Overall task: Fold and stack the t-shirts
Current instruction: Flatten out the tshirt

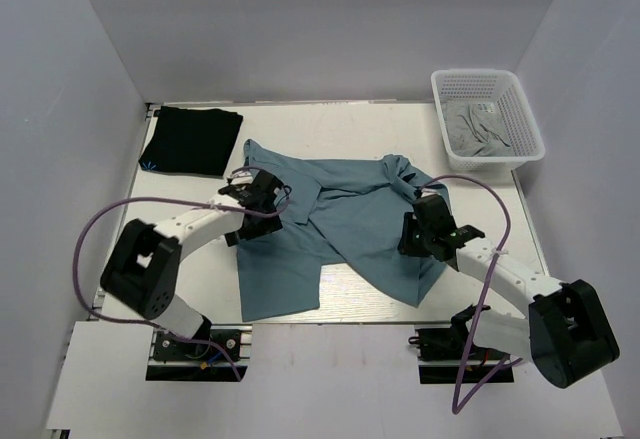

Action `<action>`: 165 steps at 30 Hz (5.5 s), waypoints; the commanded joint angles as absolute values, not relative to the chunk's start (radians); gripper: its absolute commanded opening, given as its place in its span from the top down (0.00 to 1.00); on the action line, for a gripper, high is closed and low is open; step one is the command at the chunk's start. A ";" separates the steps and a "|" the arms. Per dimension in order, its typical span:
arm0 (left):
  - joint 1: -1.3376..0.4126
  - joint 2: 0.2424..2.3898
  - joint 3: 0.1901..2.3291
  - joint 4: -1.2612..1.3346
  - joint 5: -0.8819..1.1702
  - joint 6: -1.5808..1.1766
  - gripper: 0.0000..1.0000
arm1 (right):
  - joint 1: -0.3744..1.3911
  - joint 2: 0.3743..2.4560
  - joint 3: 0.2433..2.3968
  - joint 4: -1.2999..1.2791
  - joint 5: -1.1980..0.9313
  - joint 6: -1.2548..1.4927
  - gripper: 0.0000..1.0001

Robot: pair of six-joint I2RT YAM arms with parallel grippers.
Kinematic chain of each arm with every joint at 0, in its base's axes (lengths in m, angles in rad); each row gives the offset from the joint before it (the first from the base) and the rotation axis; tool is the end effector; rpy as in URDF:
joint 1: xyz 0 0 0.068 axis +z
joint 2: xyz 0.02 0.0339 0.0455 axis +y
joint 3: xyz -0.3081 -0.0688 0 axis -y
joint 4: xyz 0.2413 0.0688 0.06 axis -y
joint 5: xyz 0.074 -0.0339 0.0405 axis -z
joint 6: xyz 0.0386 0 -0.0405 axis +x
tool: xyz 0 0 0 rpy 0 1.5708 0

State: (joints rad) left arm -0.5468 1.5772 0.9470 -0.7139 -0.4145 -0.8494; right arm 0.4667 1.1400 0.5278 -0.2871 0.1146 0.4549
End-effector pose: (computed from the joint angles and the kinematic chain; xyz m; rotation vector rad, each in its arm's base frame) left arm 0.2446 -0.1307 0.2213 -0.4699 2.6541 0.2369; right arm 0.1745 0.0830 0.2159 0.0350 2.4794 0.2573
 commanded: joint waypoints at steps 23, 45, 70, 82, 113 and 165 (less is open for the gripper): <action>-0.558 1.489 0.733 -0.580 -0.322 -0.822 0.00 | 0.428 1.482 1.247 -0.460 0.508 0.555 1.00; -0.656 1.247 0.735 -0.541 0.043 -0.698 0.00 | 0.413 1.335 0.930 -0.528 0.423 0.578 0.28; -0.956 1.594 0.724 -0.690 -0.179 -0.836 1.00 | 0.420 1.340 0.784 -0.270 0.302 0.482 1.00; -0.946 1.605 0.724 -0.788 -0.321 -0.884 1.00 | 0.376 1.305 1.087 -0.508 0.367 0.502 1.00; -0.937 1.525 0.828 -1.017 -0.448 -1.060 0.72 | 0.247 1.637 1.404 -0.440 0.182 0.311 0.29; -0.946 1.391 0.606 -0.742 -0.221 -1.023 1.00 | 0.201 1.661 1.037 -0.273 0.031 0.273 0.61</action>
State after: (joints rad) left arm -0.9451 1.3460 0.6537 -0.7765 -0.0868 -1.0157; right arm 0.2039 1.6928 1.0431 -0.2951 0.1364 0.2687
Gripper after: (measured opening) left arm 0.032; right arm 0.406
